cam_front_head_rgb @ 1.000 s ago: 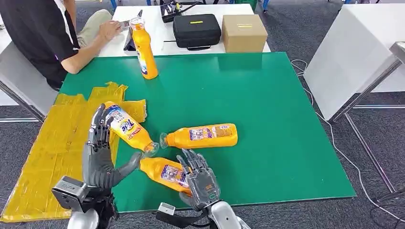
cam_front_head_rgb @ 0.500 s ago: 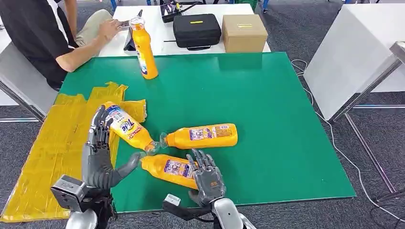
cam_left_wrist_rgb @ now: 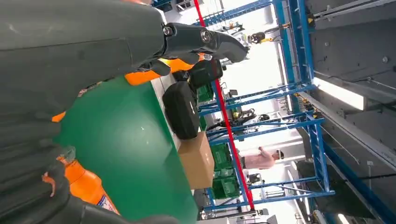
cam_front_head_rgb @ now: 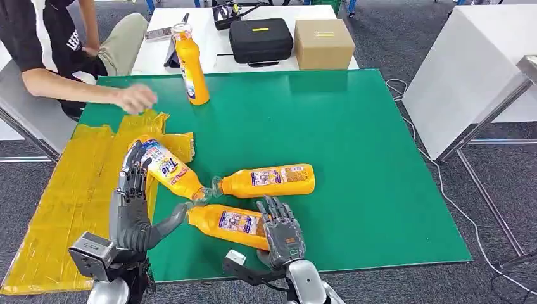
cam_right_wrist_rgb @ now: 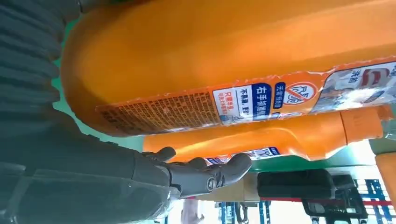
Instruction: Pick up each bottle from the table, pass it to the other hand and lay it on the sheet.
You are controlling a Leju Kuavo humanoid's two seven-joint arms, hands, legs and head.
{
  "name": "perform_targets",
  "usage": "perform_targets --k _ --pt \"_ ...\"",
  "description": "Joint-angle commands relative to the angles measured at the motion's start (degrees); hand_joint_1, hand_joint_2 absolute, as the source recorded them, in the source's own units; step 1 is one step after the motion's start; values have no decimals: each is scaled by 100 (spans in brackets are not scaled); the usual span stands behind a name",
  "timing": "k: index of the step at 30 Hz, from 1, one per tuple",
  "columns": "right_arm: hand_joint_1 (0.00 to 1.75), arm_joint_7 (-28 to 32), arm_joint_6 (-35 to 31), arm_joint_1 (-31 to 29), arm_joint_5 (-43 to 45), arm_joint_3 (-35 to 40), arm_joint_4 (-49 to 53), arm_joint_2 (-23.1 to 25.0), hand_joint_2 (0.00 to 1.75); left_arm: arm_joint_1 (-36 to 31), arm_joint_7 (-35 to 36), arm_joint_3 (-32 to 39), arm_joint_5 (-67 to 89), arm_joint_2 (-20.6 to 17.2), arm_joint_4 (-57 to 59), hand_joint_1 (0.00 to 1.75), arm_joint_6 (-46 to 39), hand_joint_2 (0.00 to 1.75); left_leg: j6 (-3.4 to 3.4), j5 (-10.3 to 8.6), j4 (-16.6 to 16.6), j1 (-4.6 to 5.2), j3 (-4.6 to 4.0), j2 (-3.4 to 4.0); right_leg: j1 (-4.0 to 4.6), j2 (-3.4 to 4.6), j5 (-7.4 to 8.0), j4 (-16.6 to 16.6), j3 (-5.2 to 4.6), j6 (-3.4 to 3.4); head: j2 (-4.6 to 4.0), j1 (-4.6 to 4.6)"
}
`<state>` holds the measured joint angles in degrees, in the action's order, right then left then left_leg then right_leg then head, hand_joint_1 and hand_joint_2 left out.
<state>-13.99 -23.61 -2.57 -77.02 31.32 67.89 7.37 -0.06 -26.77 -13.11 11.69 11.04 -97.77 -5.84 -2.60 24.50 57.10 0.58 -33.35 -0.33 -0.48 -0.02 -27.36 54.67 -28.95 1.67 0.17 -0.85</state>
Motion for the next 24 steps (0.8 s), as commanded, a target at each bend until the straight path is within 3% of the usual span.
perform_targets --k 1,18,19,24 --pt "0 -11 35 -98 -4 -136 -241 -11 175 -75 31 117 7 -46 194 0 27 175 18 5 -6 -6 20 4 6 2 -2 -12 23 -5 0 0" --pt "0 -395 460 -224 -344 -689 -629 145 175 -14 69 222 43 -56 229 0 90 175 14 1 -9 -3 18 5 2 3 1 -12 19 -4 0 2" --pt "175 -136 1027 -233 -23 -705 -664 158 175 -58 76 198 8 -86 262 0 138 175 18 2 -10 -6 22 6 5 4 2 -16 24 -5 0 0" --pt "175 -95 1123 -176 63 -726 -617 146 175 -114 87 201 -10 -100 287 0 149 175 14 1 -9 -5 22 -2 5 -4 0 -14 25 -4 0 0"
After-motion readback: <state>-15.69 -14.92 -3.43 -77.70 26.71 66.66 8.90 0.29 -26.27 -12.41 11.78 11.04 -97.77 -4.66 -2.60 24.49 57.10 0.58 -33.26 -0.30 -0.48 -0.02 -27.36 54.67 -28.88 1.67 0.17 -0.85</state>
